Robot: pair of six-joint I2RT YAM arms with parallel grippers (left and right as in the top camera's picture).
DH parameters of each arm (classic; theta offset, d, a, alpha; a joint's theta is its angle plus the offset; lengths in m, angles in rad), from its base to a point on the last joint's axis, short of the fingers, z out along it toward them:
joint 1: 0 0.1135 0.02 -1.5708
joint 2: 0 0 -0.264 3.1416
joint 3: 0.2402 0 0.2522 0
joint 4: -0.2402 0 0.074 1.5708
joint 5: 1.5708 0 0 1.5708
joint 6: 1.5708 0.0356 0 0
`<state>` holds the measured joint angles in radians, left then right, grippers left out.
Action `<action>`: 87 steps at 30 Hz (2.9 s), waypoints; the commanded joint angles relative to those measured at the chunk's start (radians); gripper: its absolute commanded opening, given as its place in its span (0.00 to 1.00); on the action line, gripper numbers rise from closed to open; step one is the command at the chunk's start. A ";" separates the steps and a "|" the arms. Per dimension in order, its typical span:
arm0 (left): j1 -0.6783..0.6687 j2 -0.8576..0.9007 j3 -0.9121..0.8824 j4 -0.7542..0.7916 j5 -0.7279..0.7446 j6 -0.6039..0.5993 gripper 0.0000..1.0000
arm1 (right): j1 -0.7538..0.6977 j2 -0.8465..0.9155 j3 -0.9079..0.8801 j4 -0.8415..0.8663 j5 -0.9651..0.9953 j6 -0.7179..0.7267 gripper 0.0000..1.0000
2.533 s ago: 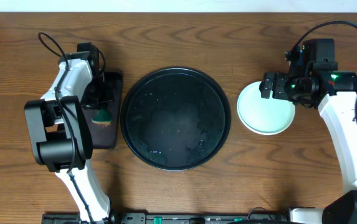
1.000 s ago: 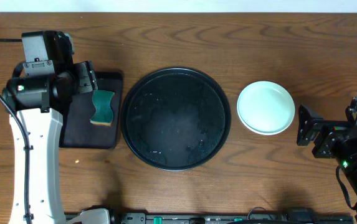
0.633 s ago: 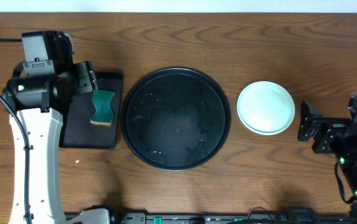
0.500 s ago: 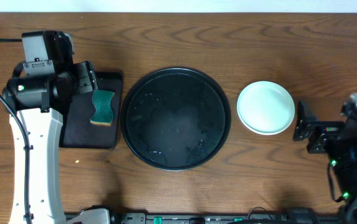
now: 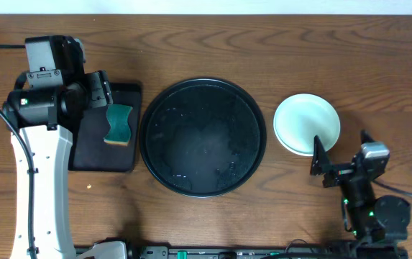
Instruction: Clean dirty plates on tray and stack at the side
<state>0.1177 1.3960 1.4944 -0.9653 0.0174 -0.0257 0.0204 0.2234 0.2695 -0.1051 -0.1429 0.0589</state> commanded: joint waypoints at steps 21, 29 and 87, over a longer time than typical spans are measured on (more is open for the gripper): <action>0.001 -0.002 0.017 -0.002 -0.002 -0.005 0.75 | 0.001 -0.219 -0.264 0.113 -0.019 0.014 0.99; 0.001 -0.002 0.017 -0.002 -0.002 -0.005 0.75 | 0.000 -0.218 -0.264 0.042 -0.012 0.014 0.99; -0.019 -0.963 -1.100 0.843 0.130 0.006 0.75 | 0.000 -0.217 -0.264 0.043 -0.011 0.014 0.99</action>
<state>0.1009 0.5396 0.5026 -0.1627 0.1329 -0.0250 0.0208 0.0120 0.0071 -0.0570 -0.1570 0.0639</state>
